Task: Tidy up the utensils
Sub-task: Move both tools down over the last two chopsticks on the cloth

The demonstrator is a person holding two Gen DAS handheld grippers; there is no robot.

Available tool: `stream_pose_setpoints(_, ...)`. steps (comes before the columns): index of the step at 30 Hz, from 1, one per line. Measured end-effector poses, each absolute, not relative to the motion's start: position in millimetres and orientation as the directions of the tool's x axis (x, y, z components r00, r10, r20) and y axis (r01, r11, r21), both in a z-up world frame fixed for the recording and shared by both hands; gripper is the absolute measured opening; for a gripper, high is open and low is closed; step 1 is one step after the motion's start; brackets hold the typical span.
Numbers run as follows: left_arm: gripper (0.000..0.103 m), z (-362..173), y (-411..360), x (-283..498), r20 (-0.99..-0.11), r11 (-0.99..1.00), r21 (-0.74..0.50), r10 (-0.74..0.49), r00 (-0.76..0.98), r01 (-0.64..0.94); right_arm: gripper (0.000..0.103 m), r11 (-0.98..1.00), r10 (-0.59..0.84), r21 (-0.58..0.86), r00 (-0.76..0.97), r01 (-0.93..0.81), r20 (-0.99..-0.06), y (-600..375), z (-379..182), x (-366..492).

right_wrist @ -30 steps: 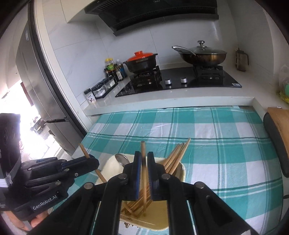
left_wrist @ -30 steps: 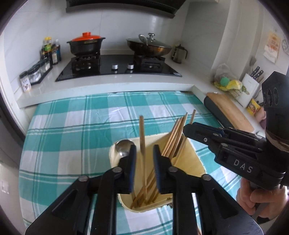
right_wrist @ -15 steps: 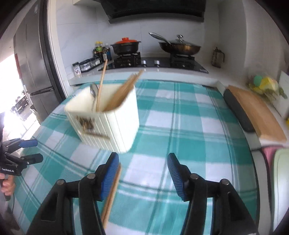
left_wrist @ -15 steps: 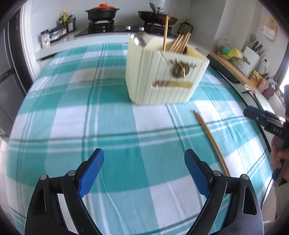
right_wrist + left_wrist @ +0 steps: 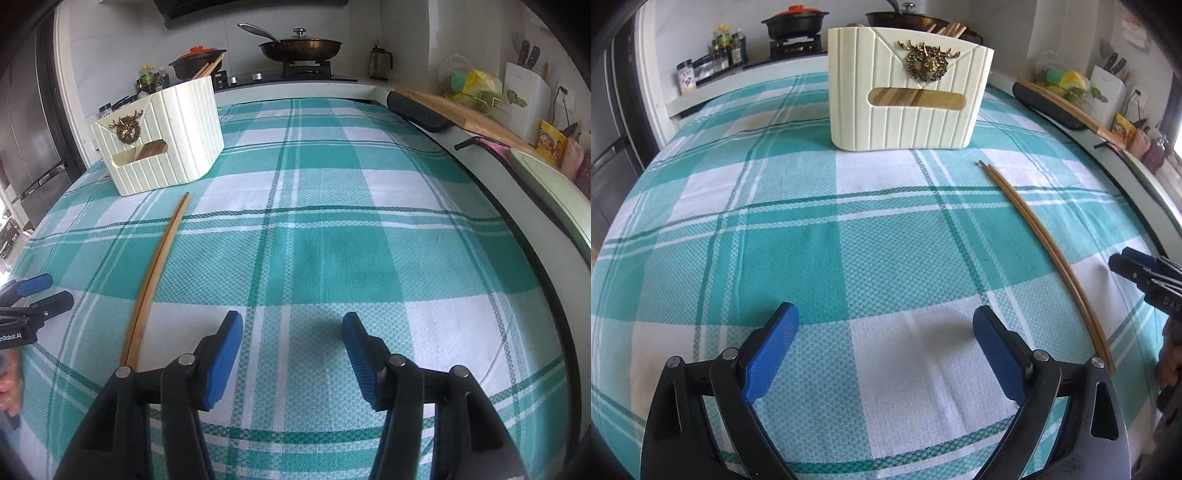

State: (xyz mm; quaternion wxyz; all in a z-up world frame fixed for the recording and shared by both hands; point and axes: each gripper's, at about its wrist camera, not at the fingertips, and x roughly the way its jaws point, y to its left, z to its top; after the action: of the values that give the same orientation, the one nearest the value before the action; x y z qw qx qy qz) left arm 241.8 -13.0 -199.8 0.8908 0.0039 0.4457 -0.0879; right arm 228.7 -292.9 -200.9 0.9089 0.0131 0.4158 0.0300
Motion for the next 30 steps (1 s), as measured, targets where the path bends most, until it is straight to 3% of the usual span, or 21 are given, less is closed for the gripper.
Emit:
stream_pose_setpoints(8,0.100,-201.5,-17.0,241.4,-0.800,0.983,-0.063,-0.152,0.581,0.171,0.057,0.997,0.078,0.041,0.665,-0.070,-0.743,-284.4,-198.4,224.5)
stream_pose_setpoints(11,0.101,-201.5,-16.8,241.5,-0.800,0.983,-0.063,-0.152,0.581,0.171,0.056,0.978,0.206,0.130,0.667,-0.162,-0.716,-264.3,-189.3,217.6)
stream_pose_setpoints(13,0.101,-201.6,-17.2,241.4,-0.800,0.983,-0.064,-0.153,0.581,0.171,0.045,0.957,0.283,0.168,0.638,-0.235,-0.717,-244.0,-186.0,217.9)
stream_pose_setpoints(14,0.101,-201.6,-17.2,241.3,-0.800,0.983,-0.064,-0.153,0.581,0.171,0.033,0.950,0.302,0.172,0.618,-0.262,-0.726,-234.5,-186.0,219.6)
stream_pose_setpoints(20,0.101,-201.7,-17.1,241.3,-0.800,0.983,-0.064,-0.153,0.581,0.170,0.013,0.950,0.266,0.117,0.553,-0.291,-0.789,-209.3,-196.9,230.0)
stream_pose_setpoints(28,0.101,-201.6,-17.8,241.3,-0.800,0.983,-0.062,-0.151,0.580,0.171,0.012,0.957,0.205,0.052,0.540,-0.285,-0.817,-203.7,-198.6,233.2)
stream_pose_setpoints(30,0.101,-201.6,-17.8,241.4,-0.800,0.983,-0.061,-0.151,0.580,0.171,0.005,0.967,0.175,0.034,0.555,-0.254,-0.813,-208.6,-200.1,233.3)
